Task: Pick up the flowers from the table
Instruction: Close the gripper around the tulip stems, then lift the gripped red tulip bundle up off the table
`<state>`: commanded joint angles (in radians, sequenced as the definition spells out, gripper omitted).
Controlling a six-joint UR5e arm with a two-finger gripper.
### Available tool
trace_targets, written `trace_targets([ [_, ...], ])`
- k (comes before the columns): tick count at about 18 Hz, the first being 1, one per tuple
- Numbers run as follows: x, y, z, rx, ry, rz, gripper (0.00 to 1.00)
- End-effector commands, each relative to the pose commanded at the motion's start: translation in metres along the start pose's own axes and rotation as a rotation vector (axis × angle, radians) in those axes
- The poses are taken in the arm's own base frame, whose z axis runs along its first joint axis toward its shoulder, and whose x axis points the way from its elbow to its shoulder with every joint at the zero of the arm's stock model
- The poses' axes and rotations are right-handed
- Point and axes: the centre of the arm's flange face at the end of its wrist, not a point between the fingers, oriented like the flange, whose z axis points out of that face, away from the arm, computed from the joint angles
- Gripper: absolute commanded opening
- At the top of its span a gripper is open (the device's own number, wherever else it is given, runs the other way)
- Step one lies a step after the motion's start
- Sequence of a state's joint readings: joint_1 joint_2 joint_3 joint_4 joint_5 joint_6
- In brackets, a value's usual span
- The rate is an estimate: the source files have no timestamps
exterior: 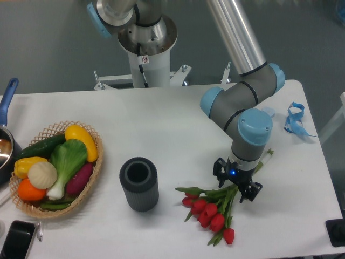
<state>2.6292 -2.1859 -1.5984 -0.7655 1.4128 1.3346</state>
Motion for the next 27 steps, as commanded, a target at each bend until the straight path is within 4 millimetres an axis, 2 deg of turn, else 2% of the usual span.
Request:
trace_targets([
  [4, 0.001, -0.001, -0.002, 0.001, -0.003, -0.016, 0.25],
  [12, -0.004, -0.003, -0.012, 0.007, -0.02, -0.021, 0.24],
  [15, -0.013, -0.008, -0.041, 0.023, -0.071, -0.031, 0.24],
  [17, -0.017, -0.012, -0.072, 0.04, -0.117, -0.047, 0.24],
  [21, -0.028, -0.021, -0.116, 0.093, -0.181, -0.091, 0.24],
  [22, -0.03, -0.023, -0.124, 0.118, -0.189, -0.098, 0.24],
  [27, -0.033, -0.025, -0.195, 0.319, -0.229, -0.153, 0.24],
])
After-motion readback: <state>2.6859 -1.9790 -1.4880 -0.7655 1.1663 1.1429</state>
